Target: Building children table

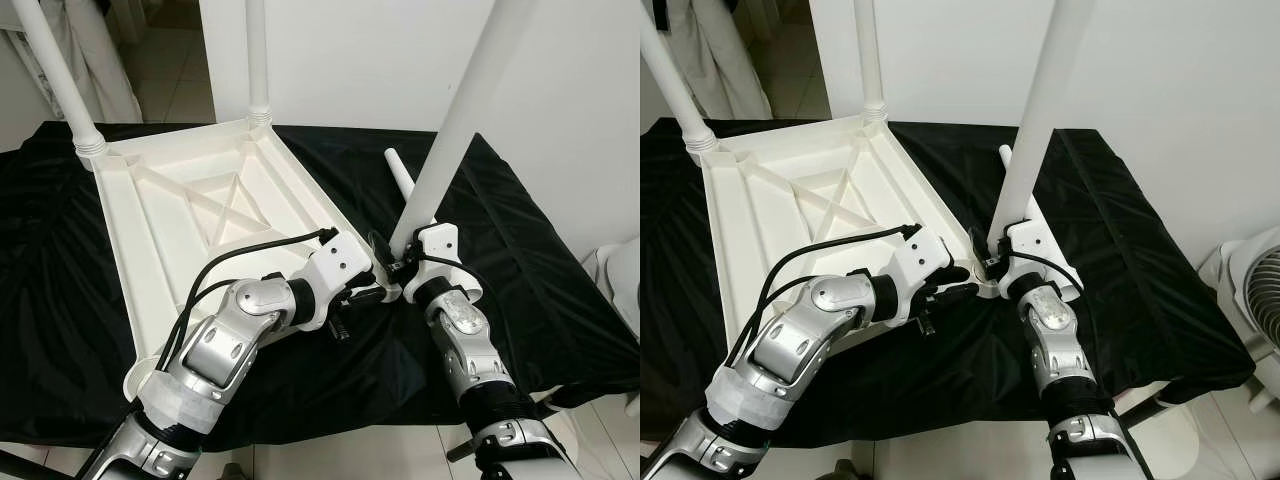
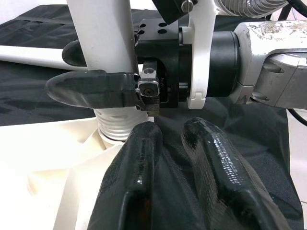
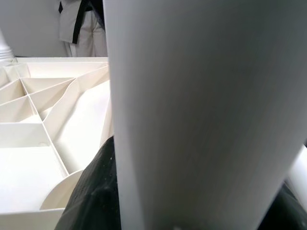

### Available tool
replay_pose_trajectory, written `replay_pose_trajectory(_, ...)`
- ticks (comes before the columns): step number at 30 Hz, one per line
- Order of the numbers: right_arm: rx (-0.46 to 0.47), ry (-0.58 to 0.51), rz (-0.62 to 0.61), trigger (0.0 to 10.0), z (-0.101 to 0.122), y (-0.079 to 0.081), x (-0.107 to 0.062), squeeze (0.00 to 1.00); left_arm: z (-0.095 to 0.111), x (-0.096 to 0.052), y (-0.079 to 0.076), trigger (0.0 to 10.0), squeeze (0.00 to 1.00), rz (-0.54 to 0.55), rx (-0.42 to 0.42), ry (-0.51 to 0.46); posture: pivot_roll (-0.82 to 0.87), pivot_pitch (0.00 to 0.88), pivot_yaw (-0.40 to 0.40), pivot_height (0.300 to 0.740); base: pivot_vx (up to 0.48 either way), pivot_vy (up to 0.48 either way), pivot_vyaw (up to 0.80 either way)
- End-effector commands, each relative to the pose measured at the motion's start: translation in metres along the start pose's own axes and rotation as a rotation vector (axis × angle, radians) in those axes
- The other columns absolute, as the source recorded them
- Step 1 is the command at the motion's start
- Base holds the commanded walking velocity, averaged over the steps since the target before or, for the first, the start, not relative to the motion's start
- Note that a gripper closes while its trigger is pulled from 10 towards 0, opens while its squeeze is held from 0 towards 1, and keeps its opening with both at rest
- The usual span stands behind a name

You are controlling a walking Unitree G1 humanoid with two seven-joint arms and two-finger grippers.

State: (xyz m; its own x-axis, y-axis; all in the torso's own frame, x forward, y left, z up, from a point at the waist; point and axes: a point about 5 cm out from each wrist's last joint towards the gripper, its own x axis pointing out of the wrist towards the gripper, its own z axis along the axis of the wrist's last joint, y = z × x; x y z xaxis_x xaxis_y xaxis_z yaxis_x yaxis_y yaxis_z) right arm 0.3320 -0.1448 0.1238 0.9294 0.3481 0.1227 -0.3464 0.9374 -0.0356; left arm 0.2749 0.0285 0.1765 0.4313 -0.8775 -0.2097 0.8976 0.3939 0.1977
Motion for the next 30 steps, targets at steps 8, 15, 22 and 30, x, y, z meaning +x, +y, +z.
replay_pose_trajectory(8, 0.147, 0.224, -0.103, 10.0, -0.040, -0.009, -0.013, 0.00, 0.002, 0.000, 0.001, 10.0, 0.00, 0.010, 0.007, 0.003, 0.09, 0.034, -0.007, 0.740, 0.000, 0.000, 0.00)
replay_pose_trajectory(15, 0.233, 0.226, -0.175, 10.0, -0.043, -0.013, -0.016, 0.00, 0.002, 0.001, 0.000, 10.0, 0.00, 0.006, 0.008, 0.002, 0.09, 0.032, -0.007, 0.740, 0.000, 0.000, 0.00)
replay_pose_trajectory(22, 0.228, 0.227, -0.226, 10.0, -0.051, -0.011, -0.028, 0.00, 0.002, 0.001, -0.001, 10.0, 0.00, 0.002, 0.007, 0.000, 0.09, 0.025, -0.007, 0.740, 0.000, 0.000, 0.00)
replay_pose_trajectory(30, 0.114, 0.215, -0.195, 10.0, -0.049, -0.006, -0.029, 0.00, 0.003, 0.003, -0.002, 10.0, 0.00, -0.004, 0.009, -0.003, 0.08, 0.021, -0.006, 0.740, 0.000, 0.000, 0.00)
